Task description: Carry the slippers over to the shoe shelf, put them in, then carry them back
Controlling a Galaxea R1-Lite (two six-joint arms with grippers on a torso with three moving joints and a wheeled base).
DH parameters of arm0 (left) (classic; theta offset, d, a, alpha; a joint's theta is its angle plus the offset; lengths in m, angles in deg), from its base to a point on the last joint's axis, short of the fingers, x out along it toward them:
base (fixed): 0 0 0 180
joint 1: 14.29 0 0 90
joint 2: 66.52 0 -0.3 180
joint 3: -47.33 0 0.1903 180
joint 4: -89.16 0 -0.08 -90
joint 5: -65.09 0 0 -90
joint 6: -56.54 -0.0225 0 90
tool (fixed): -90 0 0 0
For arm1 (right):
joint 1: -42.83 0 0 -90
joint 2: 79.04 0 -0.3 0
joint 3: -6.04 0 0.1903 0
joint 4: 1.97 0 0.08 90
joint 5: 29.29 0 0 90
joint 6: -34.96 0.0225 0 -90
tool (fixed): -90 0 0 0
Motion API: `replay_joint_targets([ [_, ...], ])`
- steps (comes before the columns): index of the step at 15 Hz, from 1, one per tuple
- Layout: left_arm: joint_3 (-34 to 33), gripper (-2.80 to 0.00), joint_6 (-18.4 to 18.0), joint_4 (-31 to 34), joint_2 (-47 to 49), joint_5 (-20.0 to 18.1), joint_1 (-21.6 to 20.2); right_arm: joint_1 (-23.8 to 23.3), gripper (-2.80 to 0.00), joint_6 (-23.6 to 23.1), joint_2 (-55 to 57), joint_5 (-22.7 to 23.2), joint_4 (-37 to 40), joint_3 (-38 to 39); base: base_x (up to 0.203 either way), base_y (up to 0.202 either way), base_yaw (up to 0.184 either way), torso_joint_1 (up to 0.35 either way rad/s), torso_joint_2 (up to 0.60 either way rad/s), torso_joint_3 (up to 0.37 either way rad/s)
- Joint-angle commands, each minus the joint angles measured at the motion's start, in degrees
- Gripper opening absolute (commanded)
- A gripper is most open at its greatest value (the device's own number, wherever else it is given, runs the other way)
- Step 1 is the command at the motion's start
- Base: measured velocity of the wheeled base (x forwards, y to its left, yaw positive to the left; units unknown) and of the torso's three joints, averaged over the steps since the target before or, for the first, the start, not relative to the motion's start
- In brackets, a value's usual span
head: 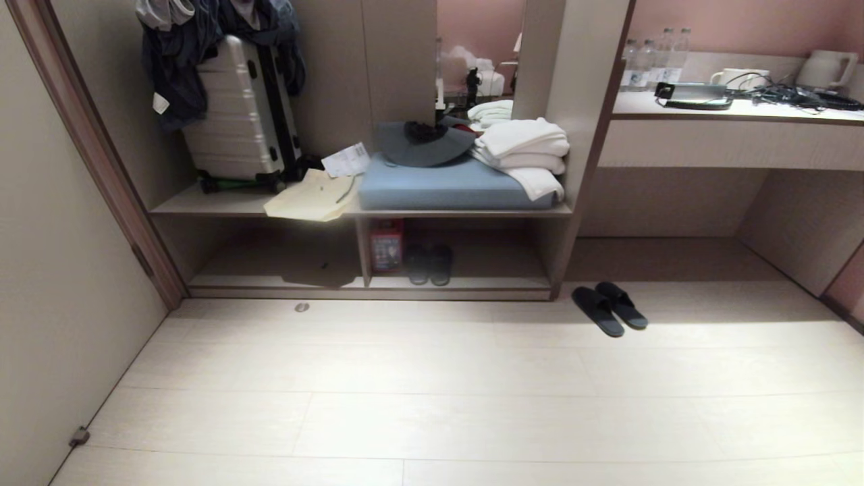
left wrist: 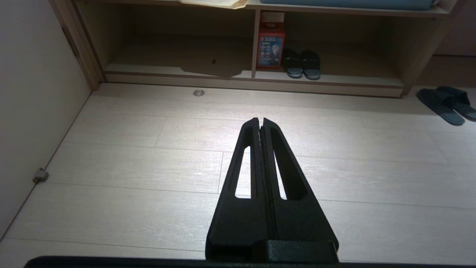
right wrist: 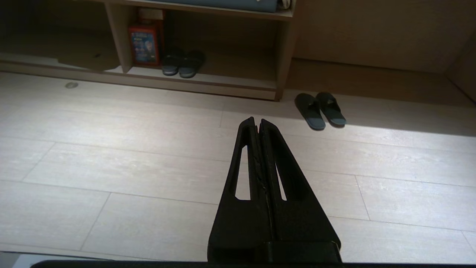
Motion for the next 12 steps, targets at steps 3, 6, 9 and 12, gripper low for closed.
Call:
replay_joint_targets([
  [3, 0.0, -2.80, 0.0, -0.1, 0.0, 0.0, 0.0, 0.0, -2.80, 0.3, 0.0, 0.0, 0.0, 0.0, 0.000, 0.000, 0.000, 0.000, 0.00, 0.000],
  [6, -0.1, -2.80, 0.0, -0.1, 0.0, 0.0, 0.0, 0.0, -2.80, 0.5, 0.0, -0.2, 0.0, 0.0, 0.000, 0.000, 0.000, 0.000, 0.00, 0.000],
  [9, 0.0, -2.80, 0.0, 0.0, 0.1, 0.0, 0.0, 0.0, -2.80, 0.6, 0.0, -0.2, 0.0, 0.0, 0.000, 0.000, 0.000, 0.000, 0.00, 0.000],
  [12, 0.0, -2.80, 0.0, 0.0, 0.0, 0.0, 0.0, 0.0, -2.80, 1.0, 0.0, -0.2, 0.0, 0.0, 0.000, 0.000, 0.000, 0.000, 0.00, 0.000],
])
